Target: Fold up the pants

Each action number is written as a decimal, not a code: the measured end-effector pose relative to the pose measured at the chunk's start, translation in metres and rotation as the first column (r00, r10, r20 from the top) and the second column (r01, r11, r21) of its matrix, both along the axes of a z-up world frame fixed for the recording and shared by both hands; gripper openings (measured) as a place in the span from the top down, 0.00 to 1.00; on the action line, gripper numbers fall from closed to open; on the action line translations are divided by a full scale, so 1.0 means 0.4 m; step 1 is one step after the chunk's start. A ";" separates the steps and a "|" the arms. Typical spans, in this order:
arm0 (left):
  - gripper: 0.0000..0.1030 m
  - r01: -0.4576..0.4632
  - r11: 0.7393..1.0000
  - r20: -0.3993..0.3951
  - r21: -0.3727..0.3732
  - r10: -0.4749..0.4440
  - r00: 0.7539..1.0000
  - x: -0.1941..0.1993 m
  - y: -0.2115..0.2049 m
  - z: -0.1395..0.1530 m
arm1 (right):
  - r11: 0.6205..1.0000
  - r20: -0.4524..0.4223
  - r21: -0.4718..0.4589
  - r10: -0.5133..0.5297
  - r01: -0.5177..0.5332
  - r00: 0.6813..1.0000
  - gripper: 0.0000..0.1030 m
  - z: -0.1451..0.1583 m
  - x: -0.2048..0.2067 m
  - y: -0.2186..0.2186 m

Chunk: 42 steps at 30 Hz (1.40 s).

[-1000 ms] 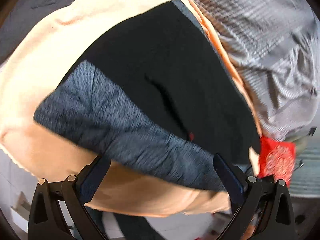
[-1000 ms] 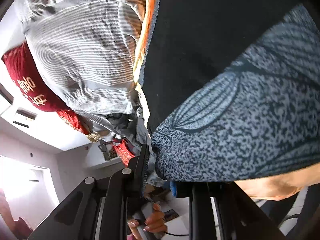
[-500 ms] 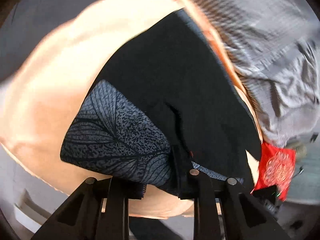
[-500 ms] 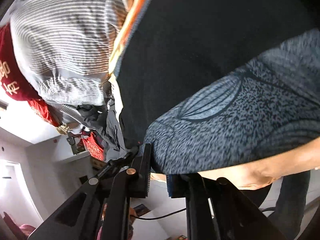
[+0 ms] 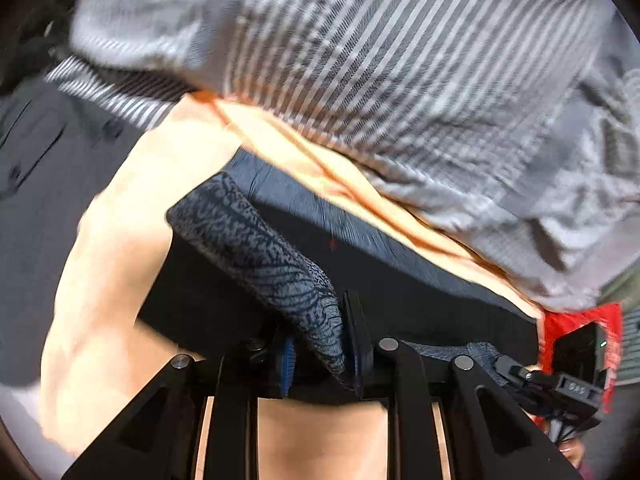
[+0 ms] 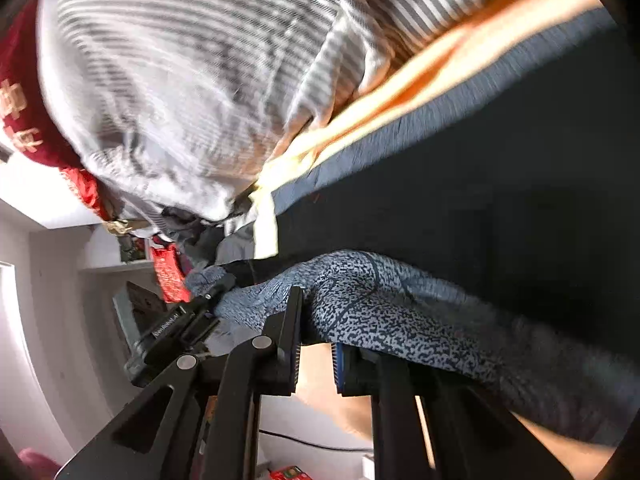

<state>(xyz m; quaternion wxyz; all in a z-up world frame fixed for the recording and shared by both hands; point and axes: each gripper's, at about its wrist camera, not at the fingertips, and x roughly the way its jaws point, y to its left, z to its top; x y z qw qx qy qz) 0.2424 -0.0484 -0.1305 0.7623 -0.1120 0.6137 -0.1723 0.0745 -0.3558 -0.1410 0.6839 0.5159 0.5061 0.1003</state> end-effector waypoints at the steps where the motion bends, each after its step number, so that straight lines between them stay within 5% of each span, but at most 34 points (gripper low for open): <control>1: 0.78 0.000 1.000 0.006 0.022 -0.001 1.000 0.024 -0.017 -0.020 | 1.000 -0.017 -0.003 0.010 -0.010 1.000 0.87 -0.017 0.037 -0.017; 6: 0.76 -0.026 0.990 -0.001 0.136 0.026 1.000 0.113 -0.080 -0.141 | 0.999 -0.111 -0.008 0.044 -0.045 0.993 0.87 -0.152 0.188 -0.077; 10: 0.65 -0.066 0.987 0.001 0.149 0.067 0.998 0.126 -0.082 -0.174 | 0.995 -0.163 -0.028 0.086 -0.092 0.983 0.86 -0.233 0.244 -0.081; 12: 0.55 -0.077 0.982 0.016 0.174 0.075 0.997 0.123 -0.080 -0.153 | 0.995 -0.182 -0.010 0.094 -0.098 0.979 0.86 -0.263 0.251 -0.081; 14: 0.24 -0.105 0.964 0.088 0.245 0.085 0.992 0.113 -0.075 -0.105 | 0.995 -0.187 0.007 0.102 -0.102 0.977 0.85 -0.270 0.254 -0.083; 19: 0.24 -0.072 0.952 0.133 0.298 0.033 0.991 0.066 -0.085 -0.025 | 0.990 -0.176 0.032 0.140 -0.137 0.974 0.71 -0.241 0.263 -0.103; 21: 0.24 0.011 0.934 0.108 0.356 -0.053 0.993 0.016 -0.133 -0.039 | 0.991 -0.122 0.016 0.137 -0.136 0.983 0.29 -0.188 0.253 -0.112; 22: 0.24 0.044 0.924 0.094 0.381 -0.086 0.992 -0.004 -0.154 -0.058 | 0.991 -0.095 0.002 0.132 -0.133 0.987 0.24 -0.164 0.248 -0.112; 26: 0.24 0.130 0.905 0.016 0.406 -0.149 0.989 -0.082 -0.249 -0.150 | 0.981 0.002 -0.040 0.188 -0.188 0.982 0.24 -0.055 0.164 -0.108; 29: 0.18 0.119 0.859 0.021 0.498 -0.149 0.989 -0.102 -0.296 -0.211 | 0.967 -0.070 -0.046 0.246 -0.249 0.967 0.24 -0.091 0.097 -0.093; 31: 0.14 0.088 0.862 0.038 0.499 -0.123 0.992 -0.096 -0.300 -0.217 | 0.956 -0.172 -0.113 0.248 -0.269 0.953 0.36 -0.149 0.062 -0.105; 32: 0.14 0.089 0.862 0.027 0.499 -0.118 0.993 -0.092 -0.300 -0.217 | 0.960 -0.185 -0.112 0.232 -0.255 0.955 0.54 -0.175 0.050 -0.118; 33: 0.14 0.094 0.857 0.018 0.507 -0.120 0.993 -0.092 -0.301 -0.212 | 0.973 -0.180 -0.087 0.197 -0.215 0.964 0.61 -0.192 0.038 -0.144; 35: 0.14 0.101 0.843 0.024 0.528 -0.134 0.991 -0.101 -0.307 -0.185 | 0.990 -0.154 -0.053 0.124 -0.134 0.980 0.59 -0.186 0.019 -0.185; 38: 0.14 0.131 0.845 0.039 0.518 -0.176 0.984 -0.141 -0.318 -0.128 | 0.982 -0.097 -0.171 0.069 -0.085 0.993 0.27 -0.110 -0.029 -0.212; 42: 0.14 0.214 0.848 0.056 0.485 -0.275 0.960 -0.251 -0.387 -0.041 | 0.960 -0.071 -0.281 -0.027 0.006 0.997 0.24 -0.021 -0.197 -0.262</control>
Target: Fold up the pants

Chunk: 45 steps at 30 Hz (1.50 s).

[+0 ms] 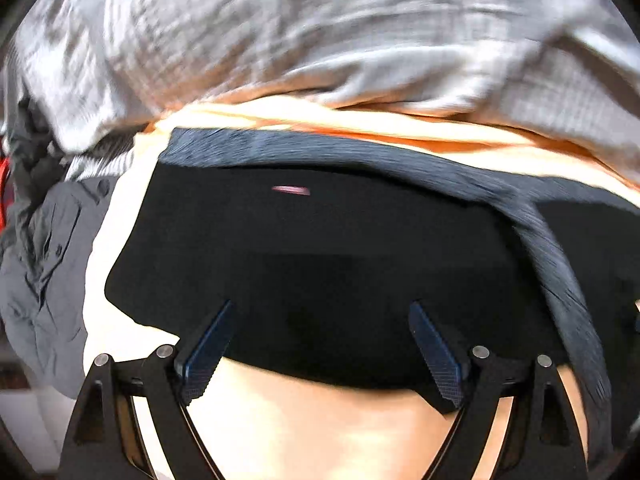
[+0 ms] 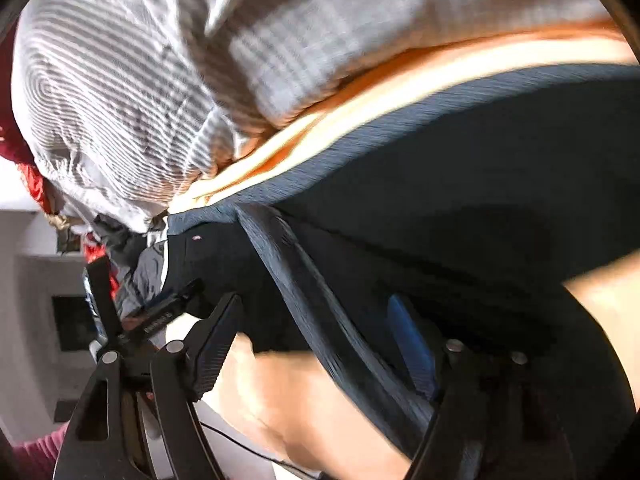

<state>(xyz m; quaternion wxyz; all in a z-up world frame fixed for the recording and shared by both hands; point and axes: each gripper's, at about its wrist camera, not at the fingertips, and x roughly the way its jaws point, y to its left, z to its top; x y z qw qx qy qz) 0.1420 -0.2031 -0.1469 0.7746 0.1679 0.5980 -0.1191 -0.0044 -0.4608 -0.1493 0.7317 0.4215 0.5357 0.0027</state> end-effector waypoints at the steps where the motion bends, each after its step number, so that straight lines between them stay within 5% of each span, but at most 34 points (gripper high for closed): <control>1: 0.14 0.031 0.999 -0.006 -0.016 -0.031 0.999 -0.026 -0.013 0.008 | 0.999 -0.014 -0.023 -0.030 0.030 0.999 0.24 0.014 -0.069 -0.019; 5: 0.14 0.166 0.985 -0.040 -0.047 -0.168 0.985 -0.128 -0.084 -0.007 | 0.988 -0.065 -0.093 -0.132 0.126 0.989 0.24 0.056 -0.302 -0.059; 9: 0.14 0.218 0.970 -0.075 -0.112 -0.227 0.971 -0.226 -0.111 -0.004 | 0.957 -0.158 -0.160 -0.265 0.241 0.951 0.24 0.023 -0.553 -0.081; 17: 0.14 0.300 0.949 -0.103 -0.094 -0.309 0.945 -0.363 -0.129 -0.024 | 0.902 -0.241 -0.254 -0.409 0.350 0.880 0.24 -0.049 -0.783 -0.129; 22: 0.14 0.294 0.952 -0.131 -0.089 -0.304 0.944 -0.416 -0.164 -0.049 | 0.914 -0.203 -0.161 -0.399 0.371 0.894 0.26 -0.086 -0.824 -0.150; 26: 0.14 0.282 0.956 -0.145 -0.084 -0.292 0.945 -0.458 -0.220 -0.052 | 0.950 -0.164 -0.069 -0.311 0.303 0.936 0.41 -0.108 -0.832 -0.149; 31: 0.14 0.294 0.954 -0.166 -0.058 -0.300 0.939 -0.505 -0.272 -0.059 | 0.966 -0.140 0.001 -0.254 0.257 0.957 0.49 -0.130 -0.833 -0.162; 34: 0.14 0.286 0.957 -0.189 -0.052 -0.290 0.938 -0.525 -0.302 -0.068 | 0.969 -0.134 0.056 -0.231 0.240 0.964 0.69 -0.152 -0.819 -0.173; 35: 0.14 0.288 0.957 -0.194 -0.043 -0.291 0.937 -0.531 -0.313 -0.073 | 0.969 -0.150 0.096 -0.212 0.227 0.966 0.89 -0.164 -0.815 -0.178; 37: 0.14 0.292 0.956 -0.198 -0.030 -0.292 0.936 -0.536 -0.329 -0.076 | 0.966 -0.169 0.136 -0.197 0.221 0.966 0.96 -0.167 -0.805 -0.184; 40: 0.14 0.288 0.957 -0.203 -0.029 -0.288 0.936 -0.544 -0.350 -0.072 | 0.954 -0.102 0.210 -0.196 0.214 0.975 0.97 -0.112 -0.782 -0.204; 45: 0.14 0.295 0.956 -0.191 -0.008 -0.291 0.937 -0.518 -0.393 -0.047 | 0.965 0.062 0.196 -0.189 0.174 0.980 0.97 0.058 -0.684 -0.312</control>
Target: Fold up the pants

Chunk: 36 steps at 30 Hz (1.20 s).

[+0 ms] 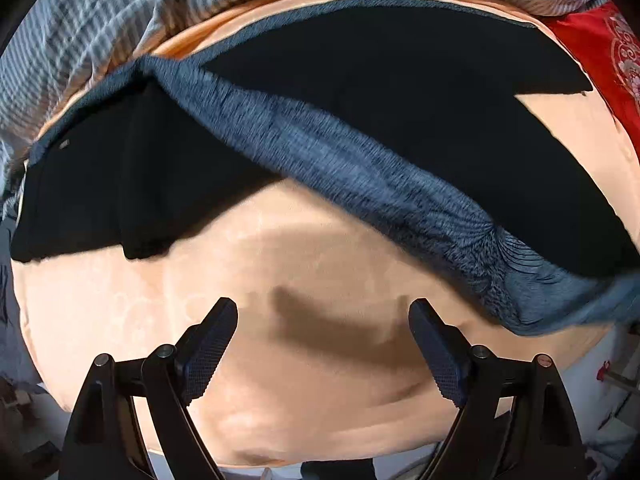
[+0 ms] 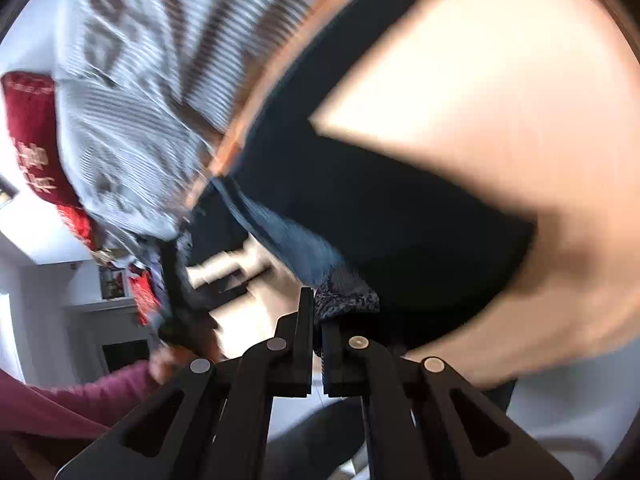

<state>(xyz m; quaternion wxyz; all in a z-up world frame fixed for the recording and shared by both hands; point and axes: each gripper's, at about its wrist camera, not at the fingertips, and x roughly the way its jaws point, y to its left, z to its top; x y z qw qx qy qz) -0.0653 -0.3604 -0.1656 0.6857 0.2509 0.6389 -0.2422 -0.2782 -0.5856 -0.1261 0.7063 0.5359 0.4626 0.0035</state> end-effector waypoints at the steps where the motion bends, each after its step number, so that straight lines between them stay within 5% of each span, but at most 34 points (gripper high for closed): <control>1: 0.14 0.007 1.000 0.003 -0.001 -0.007 1.000 -0.001 -0.013 0.007 | 1.000 0.029 -0.010 -0.006 0.007 1.000 0.97 0.031 0.026 -0.039; 9: 0.14 -0.090 0.994 0.023 -0.057 0.091 0.996 0.053 -0.168 0.065 | 0.996 0.106 -0.083 0.015 -0.006 0.994 0.97 0.113 0.273 -0.326; 16: 0.14 -0.189 0.975 0.119 -0.120 0.203 0.972 0.197 -0.259 0.107 | 0.987 -0.017 -0.158 0.014 -0.016 1.000 0.97 0.002 0.528 -0.547; 23: 0.14 -0.243 0.968 0.139 -0.067 0.251 0.958 0.270 -0.337 0.030 | 0.980 -0.194 -0.188 0.028 -0.066 0.981 0.91 -0.144 0.611 -0.610; 26: 0.14 -0.255 0.966 0.131 -0.039 0.258 0.957 0.277 -0.363 -0.001 | 0.983 -0.215 -0.173 0.021 -0.059 0.976 0.80 -0.147 0.602 -0.615; 28: 0.14 -0.252 0.967 0.138 -0.023 0.253 0.958 0.266 -0.389 -0.020 | 0.982 -0.201 -0.188 -0.013 -0.025 0.980 0.55 -0.118 0.581 -0.629; 29: 0.14 -0.248 0.969 0.143 -0.011 0.247 0.958 0.266 -0.400 -0.025 | 0.975 -0.193 -0.224 -0.039 -0.005 0.980 0.35 -0.098 0.569 -0.638; 30: 0.14 -0.245 0.969 0.147 -0.007 0.244 0.959 0.269 -0.404 -0.033 | 0.964 -0.179 -0.266 -0.075 0.025 0.981 0.31 -0.071 0.553 -0.647; 32: 0.14 -0.239 0.971 0.157 0.000 0.236 0.959 0.262 -0.410 -0.031 | 0.953 -0.146 -0.294 -0.124 0.077 0.981 0.33 -0.028 0.520 -0.665; 36: 0.14 -0.240 0.971 0.179 0.011 0.234 0.956 0.259 -0.441 -0.034 | 0.971 -0.125 -0.234 -0.071 0.040 0.990 0.69 -0.002 0.461 -0.615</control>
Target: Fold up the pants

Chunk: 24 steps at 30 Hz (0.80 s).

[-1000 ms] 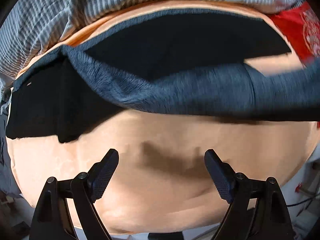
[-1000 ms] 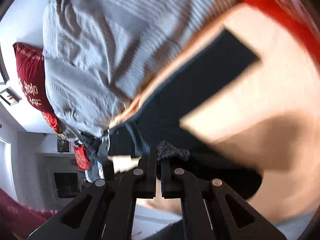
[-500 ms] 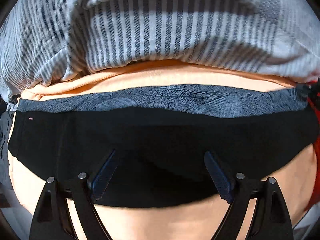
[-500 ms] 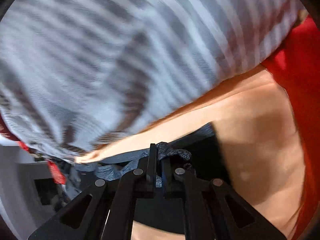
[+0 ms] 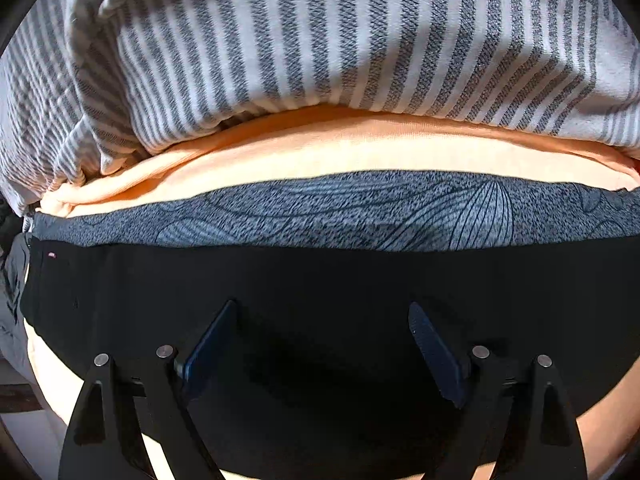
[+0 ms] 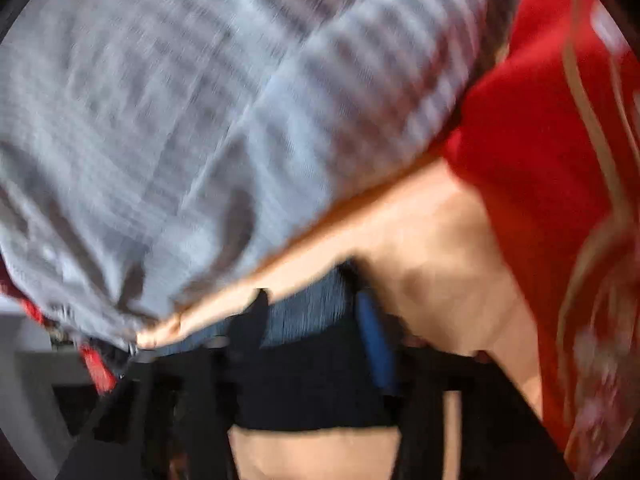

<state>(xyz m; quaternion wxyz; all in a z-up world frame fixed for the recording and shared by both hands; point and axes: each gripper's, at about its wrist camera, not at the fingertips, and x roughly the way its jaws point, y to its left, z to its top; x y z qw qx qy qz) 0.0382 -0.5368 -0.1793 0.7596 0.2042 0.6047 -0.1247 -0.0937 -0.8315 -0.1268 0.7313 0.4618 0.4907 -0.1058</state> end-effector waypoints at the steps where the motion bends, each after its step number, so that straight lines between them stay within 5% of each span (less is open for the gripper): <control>1: 0.14 -0.002 1.000 0.004 0.003 0.002 1.000 0.002 -0.007 0.000 | 0.999 -0.019 -0.016 0.048 -0.048 0.999 0.72 -0.004 -0.006 0.037; 5: 0.14 -0.003 1.000 0.013 0.014 0.003 1.000 0.010 -0.035 -0.002 | 0.984 -0.125 -0.056 0.163 -0.171 0.979 0.75 -0.073 -0.001 0.141; 7: 0.10 -0.003 1.000 0.017 0.017 0.002 1.000 0.016 -0.042 -0.004 | 0.974 -0.187 -0.097 0.185 -0.206 0.965 0.84 -0.130 0.016 0.153; 8: 0.07 -0.011 1.000 0.016 0.020 0.011 1.000 0.023 -0.041 -0.005 | 0.972 -0.192 -0.113 0.181 -0.205 0.965 0.99 -0.151 0.029 0.142; 9: 0.07 -0.018 1.000 0.005 0.008 0.018 1.000 0.035 -0.040 -0.012 | 0.971 -0.189 -0.133 0.169 -0.196 0.967 1.00 -0.156 0.040 0.132; 13: 0.07 -0.056 0.998 -0.018 -0.015 0.056 0.998 0.057 -0.012 0.006 | 0.985 -0.185 -0.108 0.114 -0.136 0.976 1.00 -0.149 0.073 0.102; 17: 0.07 -0.047 0.997 -0.007 -0.062 0.047 0.999 0.051 0.004 0.056 | 0.969 -0.163 -0.171 0.148 -0.176 0.975 0.84 -0.091 0.076 0.118; 24: 0.07 0.027 0.991 0.025 -0.128 -0.024 0.999 0.041 -0.128 0.094 | 0.968 -0.080 -0.200 0.139 -0.153 0.987 0.77 -0.087 0.136 0.063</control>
